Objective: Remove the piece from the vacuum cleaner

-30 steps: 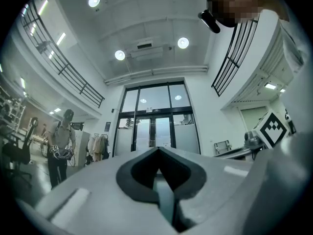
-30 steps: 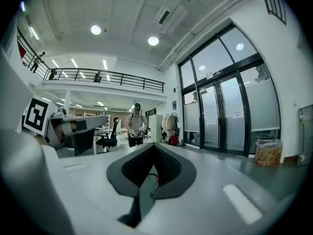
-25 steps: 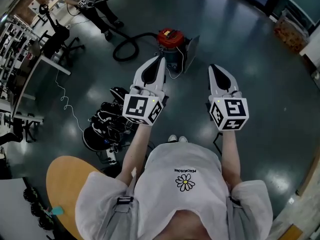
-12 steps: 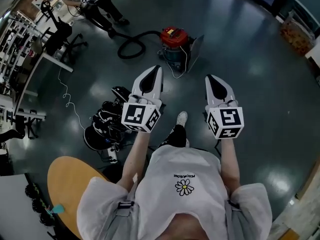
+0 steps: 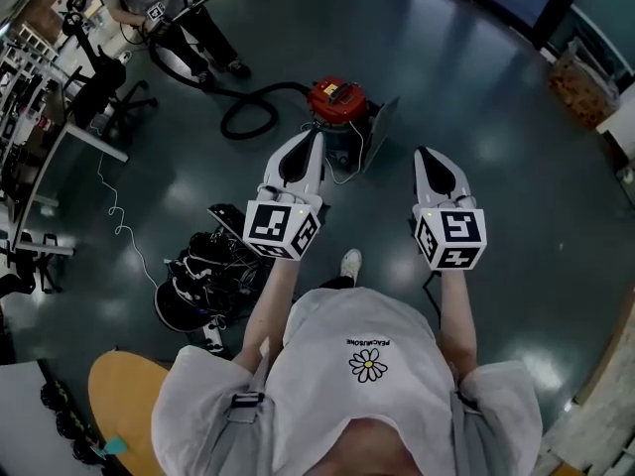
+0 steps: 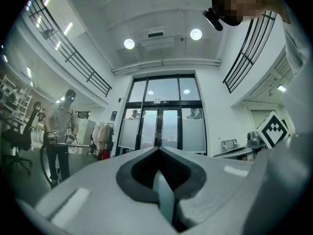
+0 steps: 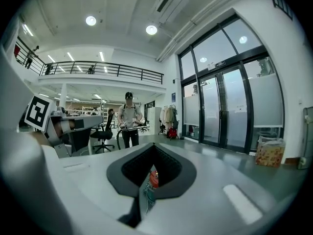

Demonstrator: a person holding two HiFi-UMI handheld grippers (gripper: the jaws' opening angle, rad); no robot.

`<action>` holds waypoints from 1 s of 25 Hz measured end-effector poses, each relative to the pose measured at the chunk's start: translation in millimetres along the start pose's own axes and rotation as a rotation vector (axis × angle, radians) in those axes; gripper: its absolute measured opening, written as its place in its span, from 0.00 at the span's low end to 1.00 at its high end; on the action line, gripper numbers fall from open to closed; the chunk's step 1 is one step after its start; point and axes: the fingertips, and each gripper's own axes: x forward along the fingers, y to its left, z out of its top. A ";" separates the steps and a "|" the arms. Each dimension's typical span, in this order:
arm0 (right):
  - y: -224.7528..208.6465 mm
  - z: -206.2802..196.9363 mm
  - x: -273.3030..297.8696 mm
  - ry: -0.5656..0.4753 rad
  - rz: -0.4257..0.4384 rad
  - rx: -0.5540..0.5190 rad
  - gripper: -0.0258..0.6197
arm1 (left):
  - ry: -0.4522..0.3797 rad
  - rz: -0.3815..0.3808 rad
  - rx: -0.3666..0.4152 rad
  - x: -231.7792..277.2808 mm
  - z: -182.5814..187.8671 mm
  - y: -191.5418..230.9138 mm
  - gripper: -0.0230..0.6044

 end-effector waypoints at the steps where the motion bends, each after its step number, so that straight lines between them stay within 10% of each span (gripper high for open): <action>1: -2.8 2.1 13.3 0.005 -0.002 0.003 0.08 | 0.005 0.000 -0.003 9.6 -1.0 10.1 0.04; 25: -175.9 -51.1 279.3 0.242 -0.020 0.153 0.11 | 0.245 -0.017 -0.032 293.8 -118.9 102.7 0.04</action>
